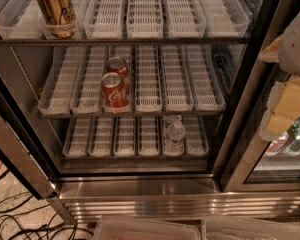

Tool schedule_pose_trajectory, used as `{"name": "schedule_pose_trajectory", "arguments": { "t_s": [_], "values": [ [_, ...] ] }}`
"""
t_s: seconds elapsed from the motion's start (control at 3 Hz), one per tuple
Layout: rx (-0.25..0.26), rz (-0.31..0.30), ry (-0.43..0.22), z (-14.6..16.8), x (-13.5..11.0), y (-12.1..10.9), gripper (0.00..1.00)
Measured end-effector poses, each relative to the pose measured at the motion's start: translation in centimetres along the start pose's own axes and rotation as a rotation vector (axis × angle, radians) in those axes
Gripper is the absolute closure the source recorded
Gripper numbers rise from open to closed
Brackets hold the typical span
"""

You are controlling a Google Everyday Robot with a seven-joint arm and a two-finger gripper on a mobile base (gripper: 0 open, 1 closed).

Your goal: Pick orange can from top shelf of fridge

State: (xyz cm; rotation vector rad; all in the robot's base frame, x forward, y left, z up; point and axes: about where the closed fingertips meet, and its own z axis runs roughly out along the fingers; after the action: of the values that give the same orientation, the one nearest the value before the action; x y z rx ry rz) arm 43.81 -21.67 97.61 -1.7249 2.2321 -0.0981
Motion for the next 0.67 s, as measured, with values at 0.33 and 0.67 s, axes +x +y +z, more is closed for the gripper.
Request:
{"name": "schedule_pose_trajectory", "arguments": {
  "t_s": [0.33, 0.67],
  "values": [
    [0.012, -0.006, -0.002, 0.3, -0.2, -0.1, 0.0],
    [0.032, -0.002, 0.004, 2.7, -0.8, -0.5, 0.0]
  ]
}}
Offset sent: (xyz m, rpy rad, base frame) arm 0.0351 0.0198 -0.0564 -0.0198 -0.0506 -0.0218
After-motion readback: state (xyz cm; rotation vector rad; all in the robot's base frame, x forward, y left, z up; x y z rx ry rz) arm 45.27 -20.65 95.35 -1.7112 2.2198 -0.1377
